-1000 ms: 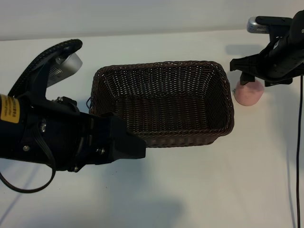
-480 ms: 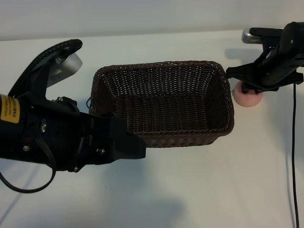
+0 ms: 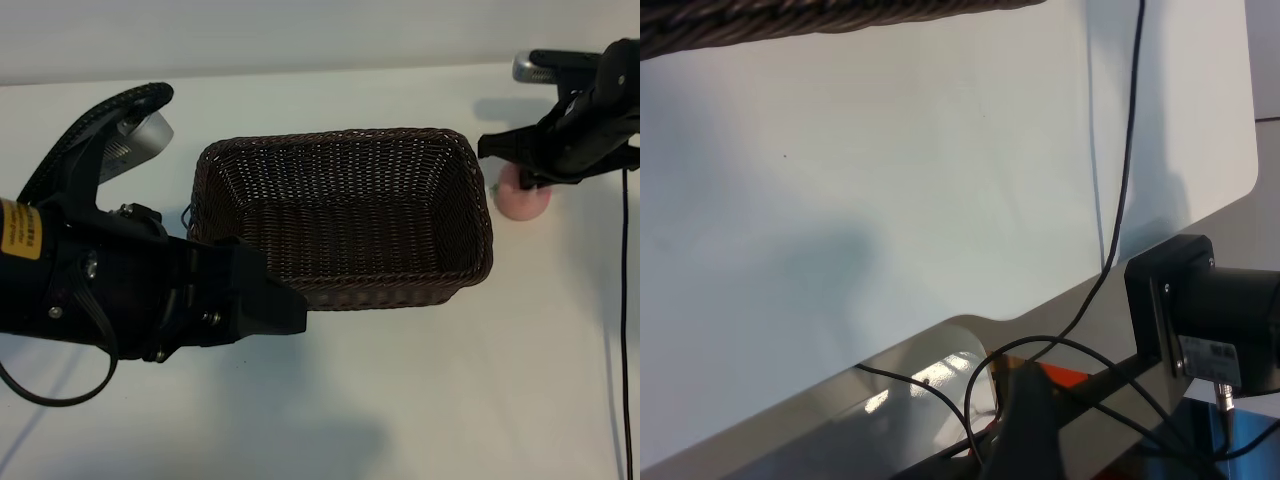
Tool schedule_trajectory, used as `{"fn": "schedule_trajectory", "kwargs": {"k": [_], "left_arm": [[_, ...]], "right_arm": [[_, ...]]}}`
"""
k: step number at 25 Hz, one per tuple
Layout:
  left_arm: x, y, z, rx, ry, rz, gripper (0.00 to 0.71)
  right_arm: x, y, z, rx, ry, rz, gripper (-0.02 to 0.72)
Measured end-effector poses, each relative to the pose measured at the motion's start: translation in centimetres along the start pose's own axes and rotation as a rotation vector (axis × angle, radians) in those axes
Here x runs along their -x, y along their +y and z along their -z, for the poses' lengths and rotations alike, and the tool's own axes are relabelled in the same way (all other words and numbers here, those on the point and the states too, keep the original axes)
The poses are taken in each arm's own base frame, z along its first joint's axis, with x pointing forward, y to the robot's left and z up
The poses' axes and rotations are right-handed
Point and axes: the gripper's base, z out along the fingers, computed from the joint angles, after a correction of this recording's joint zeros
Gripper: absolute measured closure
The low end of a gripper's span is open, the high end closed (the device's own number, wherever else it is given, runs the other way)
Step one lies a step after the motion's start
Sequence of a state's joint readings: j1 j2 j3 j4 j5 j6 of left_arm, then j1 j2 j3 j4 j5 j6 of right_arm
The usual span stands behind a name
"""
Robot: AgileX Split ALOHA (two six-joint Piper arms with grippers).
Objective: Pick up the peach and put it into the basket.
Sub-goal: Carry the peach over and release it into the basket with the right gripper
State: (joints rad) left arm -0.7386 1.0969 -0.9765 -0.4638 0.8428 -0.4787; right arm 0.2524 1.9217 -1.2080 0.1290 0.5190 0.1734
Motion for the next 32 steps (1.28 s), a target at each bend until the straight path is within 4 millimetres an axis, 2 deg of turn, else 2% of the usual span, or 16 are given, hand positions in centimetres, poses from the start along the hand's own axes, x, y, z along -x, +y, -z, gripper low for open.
{"fn": "schedule_trajectory", "kwargs": {"k": [3, 9, 17, 22, 32], "left_arm": [[0.0, 0.0, 0.0, 0.0, 0.0, 0.0, 0.126], [0.0, 0.0, 0.0, 0.0, 0.0, 0.0, 0.126], [0.0, 0.0, 0.0, 0.0, 0.0, -0.002, 0.126], [0.0, 0.0, 0.0, 0.0, 0.0, -0.002, 0.126], [0.0, 0.0, 0.0, 0.0, 0.0, -0.002, 0.126]], "right_arm": [[0.4, 0.2, 2.5, 0.001, -0.02, 0.02, 0.662], [1.4, 0.7, 8.8, -0.01, -0.081, 0.076, 0.662], [0.7, 1.4, 13.4, 0.028, -0.12, 0.104, 0.662], [-0.7, 4.4, 15.0, 0.157, -0.107, 0.178, 0.662], [-4.2, 11.6, 15.4, 0.338, -0.064, 0.342, 0.662]]}}
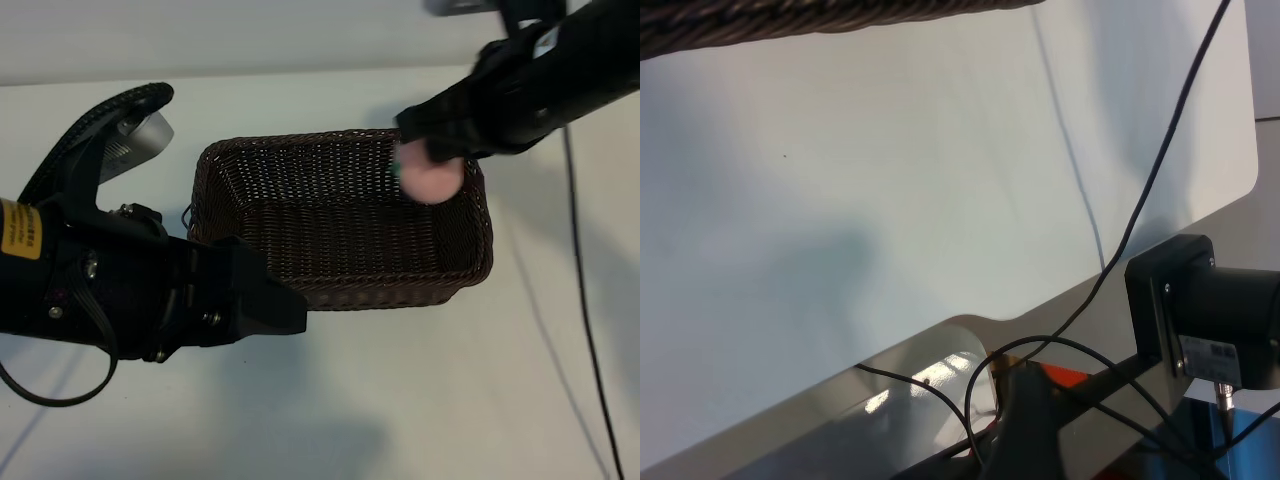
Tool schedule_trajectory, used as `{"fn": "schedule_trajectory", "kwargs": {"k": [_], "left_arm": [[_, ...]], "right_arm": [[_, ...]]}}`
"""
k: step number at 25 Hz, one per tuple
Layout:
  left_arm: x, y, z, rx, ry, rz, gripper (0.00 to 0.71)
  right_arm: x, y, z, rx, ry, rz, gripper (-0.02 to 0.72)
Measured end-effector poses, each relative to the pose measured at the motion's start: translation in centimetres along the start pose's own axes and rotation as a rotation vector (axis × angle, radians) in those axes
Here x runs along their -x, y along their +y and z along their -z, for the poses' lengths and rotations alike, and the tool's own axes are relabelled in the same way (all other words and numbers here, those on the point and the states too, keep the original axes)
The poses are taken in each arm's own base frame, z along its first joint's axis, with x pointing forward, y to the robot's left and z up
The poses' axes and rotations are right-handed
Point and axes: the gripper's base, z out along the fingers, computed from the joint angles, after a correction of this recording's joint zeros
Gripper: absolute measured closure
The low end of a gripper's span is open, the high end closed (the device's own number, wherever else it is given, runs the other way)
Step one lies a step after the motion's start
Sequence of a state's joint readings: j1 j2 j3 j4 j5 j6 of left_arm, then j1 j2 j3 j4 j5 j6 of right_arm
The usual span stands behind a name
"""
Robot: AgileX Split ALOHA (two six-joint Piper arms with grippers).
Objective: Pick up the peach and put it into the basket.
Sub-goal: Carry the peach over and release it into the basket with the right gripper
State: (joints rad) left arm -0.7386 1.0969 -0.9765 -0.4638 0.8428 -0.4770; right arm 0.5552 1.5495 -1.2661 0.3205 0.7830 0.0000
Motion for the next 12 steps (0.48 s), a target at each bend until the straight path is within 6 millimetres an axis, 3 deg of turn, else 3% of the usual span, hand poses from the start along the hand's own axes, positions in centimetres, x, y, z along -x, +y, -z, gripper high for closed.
{"fn": "schedule_trajectory", "kwargs": {"k": [5, 12], "left_arm": [[0.0, 0.0, 0.0, 0.0, 0.0, 0.0, 0.126], [0.0, 0.0, 0.0, 0.0, 0.0, 0.002, 0.126]], "right_arm": [[-0.6, 1.7, -3.5, 0.027, 0.046, 0.055, 0.662], [-1.4, 0.9, -9.2, 0.023, 0.127, 0.078, 0.662]]}}
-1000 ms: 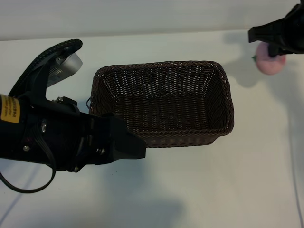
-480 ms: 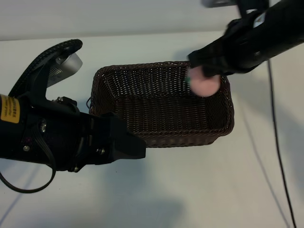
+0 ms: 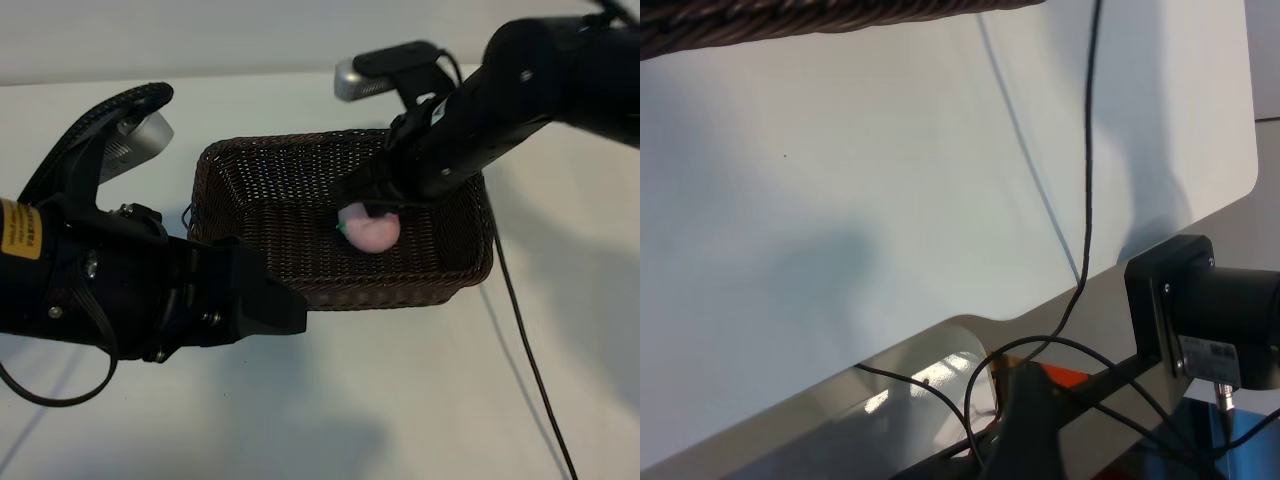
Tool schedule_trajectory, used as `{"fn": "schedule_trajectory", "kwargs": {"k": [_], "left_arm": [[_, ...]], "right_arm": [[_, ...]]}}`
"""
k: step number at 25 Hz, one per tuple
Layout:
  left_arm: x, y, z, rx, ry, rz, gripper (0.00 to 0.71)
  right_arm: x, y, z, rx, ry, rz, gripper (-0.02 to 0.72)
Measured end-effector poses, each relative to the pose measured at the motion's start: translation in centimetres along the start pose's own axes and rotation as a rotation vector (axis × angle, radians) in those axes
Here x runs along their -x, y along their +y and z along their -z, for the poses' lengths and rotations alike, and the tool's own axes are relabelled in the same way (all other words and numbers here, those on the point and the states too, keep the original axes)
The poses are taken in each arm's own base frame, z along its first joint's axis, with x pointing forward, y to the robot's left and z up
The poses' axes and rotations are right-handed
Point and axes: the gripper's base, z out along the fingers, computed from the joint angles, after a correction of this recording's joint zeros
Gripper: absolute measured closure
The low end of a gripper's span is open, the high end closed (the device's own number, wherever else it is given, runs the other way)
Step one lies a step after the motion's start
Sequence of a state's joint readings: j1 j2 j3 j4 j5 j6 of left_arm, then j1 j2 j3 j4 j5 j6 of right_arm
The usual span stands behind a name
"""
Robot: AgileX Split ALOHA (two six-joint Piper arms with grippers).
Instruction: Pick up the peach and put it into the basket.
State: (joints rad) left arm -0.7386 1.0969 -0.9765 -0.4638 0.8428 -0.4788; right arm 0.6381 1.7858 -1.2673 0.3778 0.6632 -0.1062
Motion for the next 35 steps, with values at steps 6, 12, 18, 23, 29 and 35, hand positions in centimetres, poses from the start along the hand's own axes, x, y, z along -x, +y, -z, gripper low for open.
{"fn": "schedule_trajectory", "kwargs": {"k": [6, 12, 18, 23, 29, 35], "left_arm": [[0.0, 0.0, 0.0, 0.0, 0.0, -0.001, 0.126], [0.0, 0.0, 0.1, -0.001, -0.001, -0.001, 0.126], [0.0, 0.0, 0.1, -0.002, -0.002, -0.002, 0.126], [0.0, 0.0, 0.1, -0.002, -0.002, -0.002, 0.126], [0.0, 0.0, 0.1, -0.002, -0.002, -0.002, 0.126], [0.0, 0.0, 0.1, -0.002, -0.002, -0.003, 0.126]], "right_arm": [[-0.2, -0.5, -1.8, -0.006, 0.028, -0.007, 0.602], [0.0, -0.3, -1.4, 0.002, 0.028, -0.006, 0.297], [0.9, 0.9, 2.2, 0.027, -0.026, 0.011, 0.125], [0.4, 1.5, 6.2, 0.002, -0.032, 0.017, 0.142], [-0.9, 1.8, 11.3, -0.074, -0.044, 0.005, 0.145], [-2.2, 2.2, 14.9, -0.089, -0.058, -0.011, 0.145]]}}
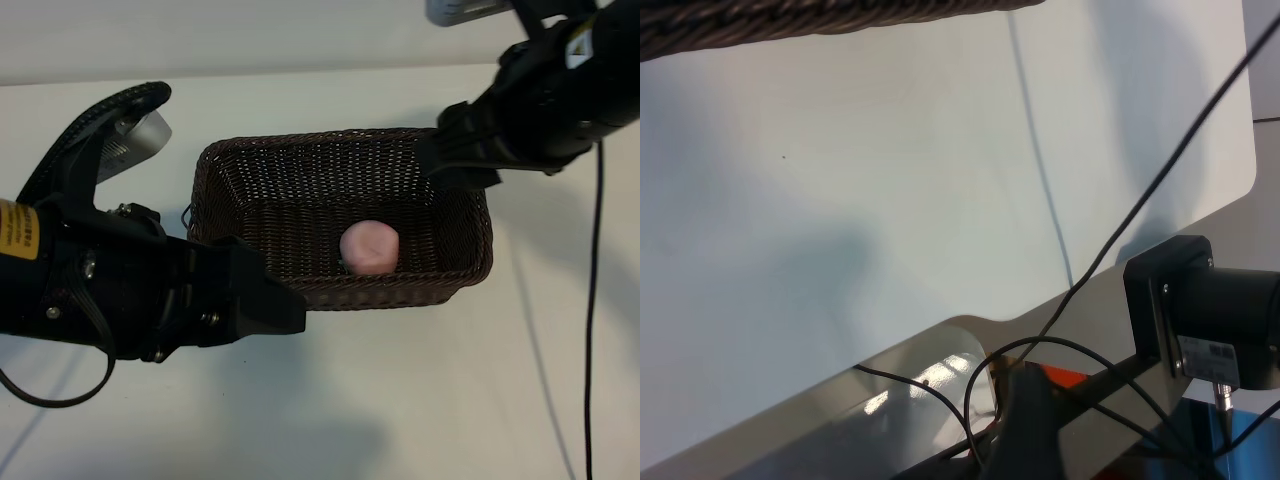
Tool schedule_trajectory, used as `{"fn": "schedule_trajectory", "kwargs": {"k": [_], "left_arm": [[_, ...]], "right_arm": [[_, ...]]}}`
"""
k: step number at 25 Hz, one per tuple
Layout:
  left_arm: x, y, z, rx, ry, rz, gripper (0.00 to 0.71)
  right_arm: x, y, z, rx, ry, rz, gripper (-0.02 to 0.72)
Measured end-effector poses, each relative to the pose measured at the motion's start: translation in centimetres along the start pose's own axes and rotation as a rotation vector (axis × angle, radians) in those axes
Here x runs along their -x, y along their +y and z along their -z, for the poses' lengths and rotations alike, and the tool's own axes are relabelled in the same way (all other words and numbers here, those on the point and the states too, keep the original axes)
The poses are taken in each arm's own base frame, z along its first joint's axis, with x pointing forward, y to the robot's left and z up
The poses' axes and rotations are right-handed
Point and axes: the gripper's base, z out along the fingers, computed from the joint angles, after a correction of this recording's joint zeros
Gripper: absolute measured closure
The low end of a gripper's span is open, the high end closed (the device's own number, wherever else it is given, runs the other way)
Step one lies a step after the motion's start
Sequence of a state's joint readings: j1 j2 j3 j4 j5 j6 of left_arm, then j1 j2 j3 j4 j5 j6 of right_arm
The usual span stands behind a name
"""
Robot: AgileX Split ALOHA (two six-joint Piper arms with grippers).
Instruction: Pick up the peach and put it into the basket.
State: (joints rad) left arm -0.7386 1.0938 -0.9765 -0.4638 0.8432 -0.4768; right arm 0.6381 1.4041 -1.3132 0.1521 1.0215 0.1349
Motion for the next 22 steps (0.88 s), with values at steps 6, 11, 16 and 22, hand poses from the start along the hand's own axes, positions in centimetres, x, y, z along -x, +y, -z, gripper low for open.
{"fn": "schedule_trajectory", "kwargs": {"k": [6, 11, 16, 22], "left_arm": [[0.0, 0.0, 0.0, 0.0, 0.0, 0.001, 0.126], [0.0, 0.0, 0.0, 0.0, 0.0, 0.001, 0.126], [0.0, 0.0, 0.0, 0.0, 0.0, 0.001, 0.126], [0.0, 0.0, 0.0, 0.0, 0.0, 0.001, 0.126]], "right_arm": [[-1.3, -0.1, 2.1, -0.019, 0.041, 0.001, 0.146], [-2.3, -0.1, 3.7, -0.022, 0.077, 0.003, 0.146], [-2.6, 0.3, 4.1, 0.017, 0.087, -0.018, 0.146], [-3.4, 2.6, 3.9, 0.05, 0.109, 0.036, 0.146]]}}
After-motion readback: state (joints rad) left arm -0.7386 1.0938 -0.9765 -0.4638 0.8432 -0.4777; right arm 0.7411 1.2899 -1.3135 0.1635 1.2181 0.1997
